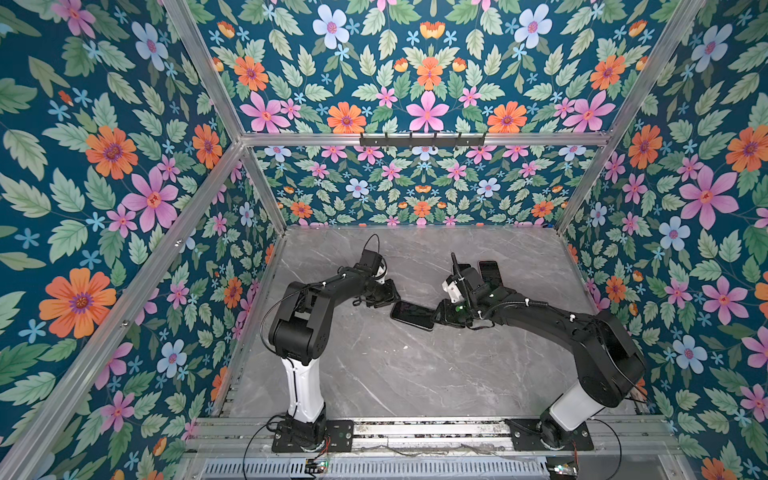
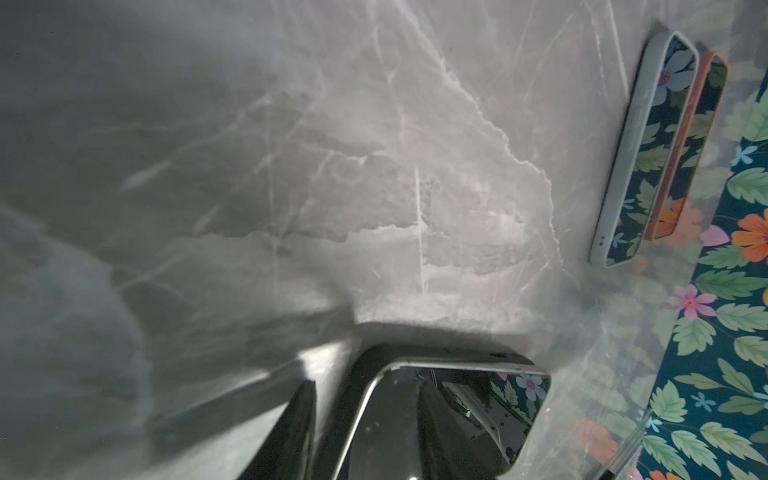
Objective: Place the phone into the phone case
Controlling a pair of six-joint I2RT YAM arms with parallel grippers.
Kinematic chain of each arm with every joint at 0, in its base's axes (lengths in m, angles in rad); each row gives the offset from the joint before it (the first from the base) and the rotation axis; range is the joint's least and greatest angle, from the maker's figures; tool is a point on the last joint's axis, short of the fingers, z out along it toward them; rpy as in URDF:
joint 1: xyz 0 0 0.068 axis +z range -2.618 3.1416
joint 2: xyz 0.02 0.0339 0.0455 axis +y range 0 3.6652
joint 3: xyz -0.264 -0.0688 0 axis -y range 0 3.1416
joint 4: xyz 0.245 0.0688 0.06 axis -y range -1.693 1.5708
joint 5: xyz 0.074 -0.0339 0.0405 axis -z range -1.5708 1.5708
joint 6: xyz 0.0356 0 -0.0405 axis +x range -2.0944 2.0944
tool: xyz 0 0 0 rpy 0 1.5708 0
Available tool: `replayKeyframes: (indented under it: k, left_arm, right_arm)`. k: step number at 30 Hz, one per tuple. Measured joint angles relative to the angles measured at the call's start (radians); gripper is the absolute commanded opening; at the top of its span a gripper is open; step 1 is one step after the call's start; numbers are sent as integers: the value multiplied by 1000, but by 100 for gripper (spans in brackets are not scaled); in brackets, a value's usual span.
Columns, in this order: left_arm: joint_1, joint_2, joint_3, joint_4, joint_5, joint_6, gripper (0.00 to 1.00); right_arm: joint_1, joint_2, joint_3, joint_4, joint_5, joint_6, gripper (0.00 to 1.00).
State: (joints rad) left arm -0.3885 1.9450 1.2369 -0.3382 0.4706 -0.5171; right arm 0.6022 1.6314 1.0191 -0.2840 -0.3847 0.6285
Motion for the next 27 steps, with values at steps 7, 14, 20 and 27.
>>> replayKeyframes:
  k: [7,14,20,27]
  left_arm:
    - [-31,11,32,-47,-66,25,40]
    - [-47,18,37,-65,-108,37,36]
    - [-54,19,35,-62,-126,44,30]
    - [-55,6,14,-40,-131,45,30]
  right_arm:
    - [-10,0,-18,14,-6,-3,40]
    - [-11,0,-27,37,-10,-2,40]
    - [-12,0,-32,47,-18,-2,41]
    - [-12,6,-22,44,-30,-6,41]
